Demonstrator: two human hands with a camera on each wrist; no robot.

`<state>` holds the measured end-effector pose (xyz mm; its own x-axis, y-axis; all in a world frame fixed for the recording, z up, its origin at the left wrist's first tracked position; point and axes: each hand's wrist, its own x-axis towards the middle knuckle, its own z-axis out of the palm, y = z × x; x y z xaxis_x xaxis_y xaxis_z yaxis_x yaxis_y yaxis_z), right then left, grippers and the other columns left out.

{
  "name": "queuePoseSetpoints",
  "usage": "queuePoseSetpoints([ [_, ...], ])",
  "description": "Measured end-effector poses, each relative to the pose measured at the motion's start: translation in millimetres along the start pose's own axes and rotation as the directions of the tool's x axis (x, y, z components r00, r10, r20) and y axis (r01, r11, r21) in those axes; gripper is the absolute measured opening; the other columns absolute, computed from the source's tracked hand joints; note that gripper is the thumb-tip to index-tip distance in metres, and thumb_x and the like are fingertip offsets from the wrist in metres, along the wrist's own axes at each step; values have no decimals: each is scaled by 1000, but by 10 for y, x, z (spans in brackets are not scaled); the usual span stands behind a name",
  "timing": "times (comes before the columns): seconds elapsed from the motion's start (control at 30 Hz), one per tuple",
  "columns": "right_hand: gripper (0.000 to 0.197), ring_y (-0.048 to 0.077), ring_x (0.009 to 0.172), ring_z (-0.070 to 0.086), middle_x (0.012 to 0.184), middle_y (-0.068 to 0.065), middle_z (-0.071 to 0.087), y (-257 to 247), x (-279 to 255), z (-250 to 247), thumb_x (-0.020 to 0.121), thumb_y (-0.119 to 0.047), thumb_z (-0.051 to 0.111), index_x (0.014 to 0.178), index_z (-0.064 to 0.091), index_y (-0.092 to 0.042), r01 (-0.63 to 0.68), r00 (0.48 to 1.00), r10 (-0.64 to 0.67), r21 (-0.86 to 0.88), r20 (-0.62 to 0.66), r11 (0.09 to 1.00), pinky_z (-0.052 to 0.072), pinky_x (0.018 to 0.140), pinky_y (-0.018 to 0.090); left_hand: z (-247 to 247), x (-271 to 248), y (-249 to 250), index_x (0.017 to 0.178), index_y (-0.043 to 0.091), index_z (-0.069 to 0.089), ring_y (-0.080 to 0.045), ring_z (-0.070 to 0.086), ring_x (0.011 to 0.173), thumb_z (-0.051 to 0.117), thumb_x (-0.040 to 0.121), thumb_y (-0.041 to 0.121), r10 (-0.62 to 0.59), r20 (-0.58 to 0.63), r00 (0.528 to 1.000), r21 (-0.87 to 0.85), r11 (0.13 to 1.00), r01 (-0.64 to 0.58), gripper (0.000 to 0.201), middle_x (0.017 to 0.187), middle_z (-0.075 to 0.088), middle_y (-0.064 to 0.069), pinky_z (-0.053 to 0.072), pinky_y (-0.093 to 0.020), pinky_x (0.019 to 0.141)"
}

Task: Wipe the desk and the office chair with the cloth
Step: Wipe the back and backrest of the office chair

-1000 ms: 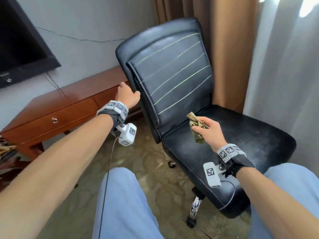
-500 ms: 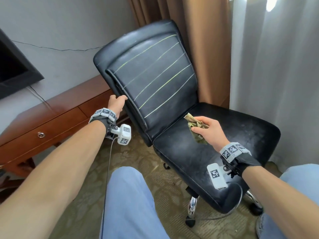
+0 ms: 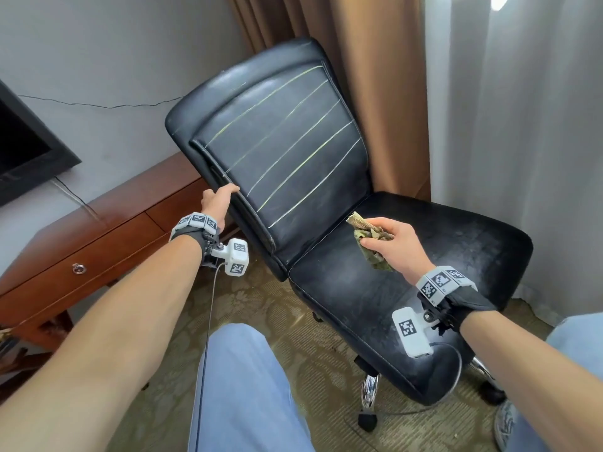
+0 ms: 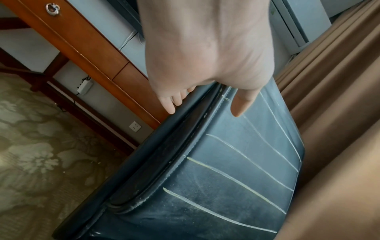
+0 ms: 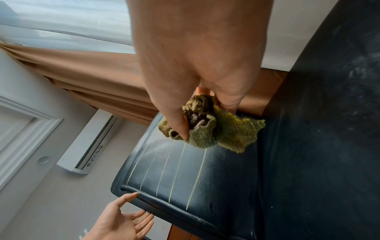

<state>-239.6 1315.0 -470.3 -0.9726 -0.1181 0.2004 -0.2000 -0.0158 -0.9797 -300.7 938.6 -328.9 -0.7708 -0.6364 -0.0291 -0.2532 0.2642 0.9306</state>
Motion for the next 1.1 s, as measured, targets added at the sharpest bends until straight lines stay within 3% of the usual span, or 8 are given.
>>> queuePoseSetpoints([
  [0.2,32,6,92,70,102,-5,77,-30,39,90,85,-5,79,113,78,-21,-9,1000,8,51,12,999,54,83,21,-30,-277,36,137,17,49,-16,39,140,63,94,21,-29,144,989,-136,990,48,45,140,49,3,33,-40,117],
  [0.3,32,3,90,70,101,-5,77,-52,47,181,85,-4,79,110,78,-22,-5,1000,3,63,26,998,56,83,21,-101,-319,-8,139,17,50,-14,29,152,57,97,15,-16,190,982,-203,978,55,42,163,34,1,31,-41,116],
  [0.47,32,-2,86,69,96,-9,77,-148,48,361,85,-3,78,105,78,-27,25,999,-28,80,40,997,53,80,16,-224,-347,-17,120,18,57,-18,41,145,52,99,16,-24,232,972,-205,976,73,21,158,40,0,36,-39,109],
  [0.53,32,1,89,71,96,-10,77,-171,38,419,85,-4,79,107,78,-28,34,998,-38,71,59,997,54,82,19,-294,-348,-44,121,18,53,-19,48,139,49,100,13,-26,245,969,-220,972,82,22,143,51,3,38,-39,106],
  [0.63,32,8,96,72,100,-10,77,-219,-7,535,86,-7,79,110,77,-29,48,993,-54,57,103,997,57,91,28,-431,-373,-116,143,20,47,-19,48,135,46,100,10,-19,289,957,-169,983,71,44,126,57,8,38,-41,109],
  [0.8,34,10,101,72,104,-9,76,-426,-72,806,88,-8,79,115,76,-27,93,991,-101,89,88,992,58,97,37,-674,-535,-203,150,18,43,-21,44,139,46,101,8,48,321,946,-69,997,-27,50,143,49,-2,38,-43,111],
  [0.97,36,13,107,70,112,-6,74,-753,-147,1156,88,-9,78,120,74,-26,214,975,-219,116,31,970,58,98,42,-867,-840,-291,139,22,46,-20,44,133,41,103,2,100,352,931,-25,995,-97,41,135,51,2,40,-43,111],
  [1.1,36,14,106,70,111,-5,75,-1045,-281,1415,90,-7,76,122,73,-21,304,952,-305,182,-26,935,58,98,40,-1091,-1050,-378,145,22,46,-20,42,136,43,103,5,135,401,906,48,985,-168,45,151,41,-6,41,-43,112],
])
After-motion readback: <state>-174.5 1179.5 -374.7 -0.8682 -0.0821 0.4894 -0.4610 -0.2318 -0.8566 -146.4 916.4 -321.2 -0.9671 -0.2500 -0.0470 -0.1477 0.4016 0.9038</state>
